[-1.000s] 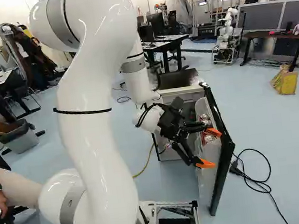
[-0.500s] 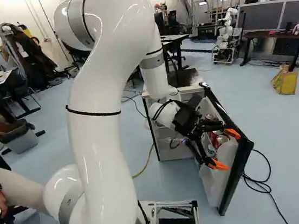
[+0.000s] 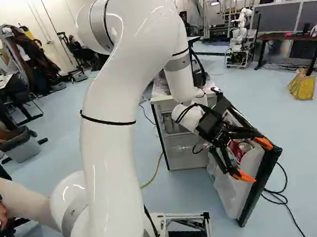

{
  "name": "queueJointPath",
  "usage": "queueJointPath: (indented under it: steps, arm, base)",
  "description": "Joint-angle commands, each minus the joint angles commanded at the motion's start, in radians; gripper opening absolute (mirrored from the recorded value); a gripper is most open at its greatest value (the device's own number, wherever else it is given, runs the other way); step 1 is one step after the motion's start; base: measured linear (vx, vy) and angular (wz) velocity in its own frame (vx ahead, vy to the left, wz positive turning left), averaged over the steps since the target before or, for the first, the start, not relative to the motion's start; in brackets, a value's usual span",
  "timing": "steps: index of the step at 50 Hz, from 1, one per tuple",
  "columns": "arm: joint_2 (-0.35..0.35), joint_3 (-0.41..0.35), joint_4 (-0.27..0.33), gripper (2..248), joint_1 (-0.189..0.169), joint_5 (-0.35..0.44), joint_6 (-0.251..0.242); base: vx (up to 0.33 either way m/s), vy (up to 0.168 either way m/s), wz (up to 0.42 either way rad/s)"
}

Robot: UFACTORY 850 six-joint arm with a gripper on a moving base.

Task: Grab a drink from the fridge

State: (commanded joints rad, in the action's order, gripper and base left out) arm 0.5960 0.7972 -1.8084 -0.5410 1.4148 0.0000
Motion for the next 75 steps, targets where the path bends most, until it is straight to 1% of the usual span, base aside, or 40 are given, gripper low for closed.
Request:
queueJointPath:
  steps: [32,40,57,75]
  arm:
    - [-0.001,-0.004,0.0,247,0.002,0.0,0.0]
    - [-0.006,-0.016,0.0,247,0.019,0.0,0.0]
    - [-0.015,-0.039,0.0,247,0.069,0.0,0.0]
    - [-0.016,-0.039,0.0,247,0.105,0.0,0.0]
  base:
    - [0.0,0.0,0.0]
    - [0.0,0.0,0.0]
    - [0.0,0.0,0.0]
    - [0.0,0.0,0.0]
